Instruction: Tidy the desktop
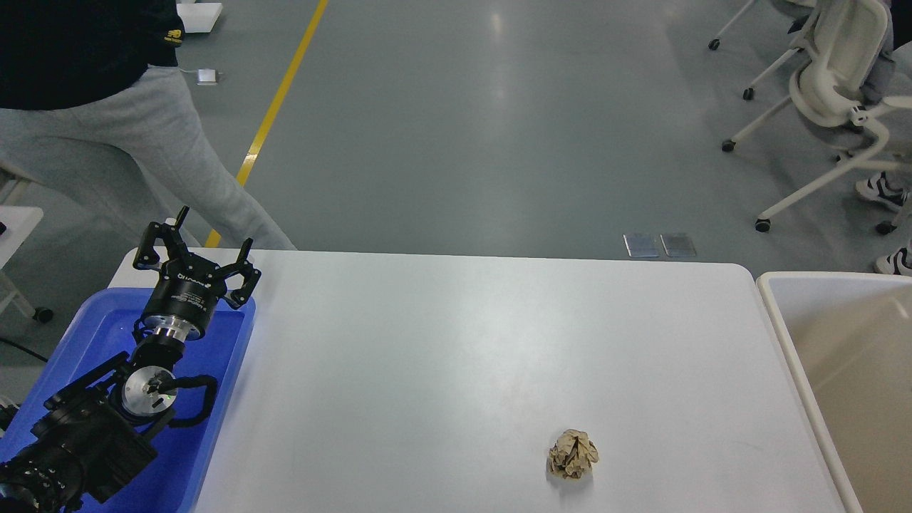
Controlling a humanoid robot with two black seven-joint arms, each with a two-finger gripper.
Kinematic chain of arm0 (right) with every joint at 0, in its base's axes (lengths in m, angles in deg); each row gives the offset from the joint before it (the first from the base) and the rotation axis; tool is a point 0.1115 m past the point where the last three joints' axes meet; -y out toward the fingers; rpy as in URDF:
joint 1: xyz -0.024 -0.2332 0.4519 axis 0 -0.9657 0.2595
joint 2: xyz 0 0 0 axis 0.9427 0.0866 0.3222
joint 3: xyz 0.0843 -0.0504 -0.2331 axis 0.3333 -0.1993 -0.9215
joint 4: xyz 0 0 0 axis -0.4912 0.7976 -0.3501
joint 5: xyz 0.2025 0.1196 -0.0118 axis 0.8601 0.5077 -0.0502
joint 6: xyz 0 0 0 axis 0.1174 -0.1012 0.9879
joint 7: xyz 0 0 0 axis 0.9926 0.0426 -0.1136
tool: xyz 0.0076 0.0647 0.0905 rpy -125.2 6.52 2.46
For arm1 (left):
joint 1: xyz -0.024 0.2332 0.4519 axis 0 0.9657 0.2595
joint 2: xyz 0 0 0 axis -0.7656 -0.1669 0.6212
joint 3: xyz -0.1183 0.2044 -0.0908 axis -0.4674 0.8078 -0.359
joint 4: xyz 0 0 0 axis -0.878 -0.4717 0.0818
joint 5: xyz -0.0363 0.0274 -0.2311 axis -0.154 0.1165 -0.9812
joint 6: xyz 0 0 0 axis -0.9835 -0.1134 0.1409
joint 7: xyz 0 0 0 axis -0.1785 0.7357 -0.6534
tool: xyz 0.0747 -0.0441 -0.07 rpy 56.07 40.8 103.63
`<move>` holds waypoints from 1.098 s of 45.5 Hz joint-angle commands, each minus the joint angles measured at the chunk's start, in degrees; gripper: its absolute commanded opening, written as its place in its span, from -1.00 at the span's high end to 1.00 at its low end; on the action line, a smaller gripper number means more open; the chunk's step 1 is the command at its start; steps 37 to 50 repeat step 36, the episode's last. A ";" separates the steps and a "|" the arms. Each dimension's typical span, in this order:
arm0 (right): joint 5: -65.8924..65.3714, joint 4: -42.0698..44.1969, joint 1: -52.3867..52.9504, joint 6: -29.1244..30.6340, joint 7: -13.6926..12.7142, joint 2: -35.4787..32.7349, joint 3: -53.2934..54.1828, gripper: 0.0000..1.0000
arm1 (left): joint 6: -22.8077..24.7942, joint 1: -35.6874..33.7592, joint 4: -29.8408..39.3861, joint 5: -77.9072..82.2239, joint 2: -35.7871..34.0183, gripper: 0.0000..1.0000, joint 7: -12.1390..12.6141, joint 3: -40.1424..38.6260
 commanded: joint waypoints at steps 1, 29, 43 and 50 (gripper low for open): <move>-11.60 -15.58 -9.18 4.49 3.04 1.69 22.80 -0.99 | 0.00 0.01 0.00 0.01 0.07 -1.00 0.05 0.00; -33.32 -25.44 -8.93 4.67 2.77 25.42 43.65 -0.99 | 0.00 0.01 0.00 0.01 -0.02 -1.00 -0.04 0.00; -33.41 -25.44 -7.96 4.32 2.86 27.71 40.75 -0.99 | -0.08 0.01 0.00 0.01 -0.02 -1.00 -0.04 0.00; -33.41 -25.44 -7.96 4.32 2.86 27.71 40.75 -0.99 | -0.08 0.01 0.00 0.01 -0.02 -1.00 -0.04 0.00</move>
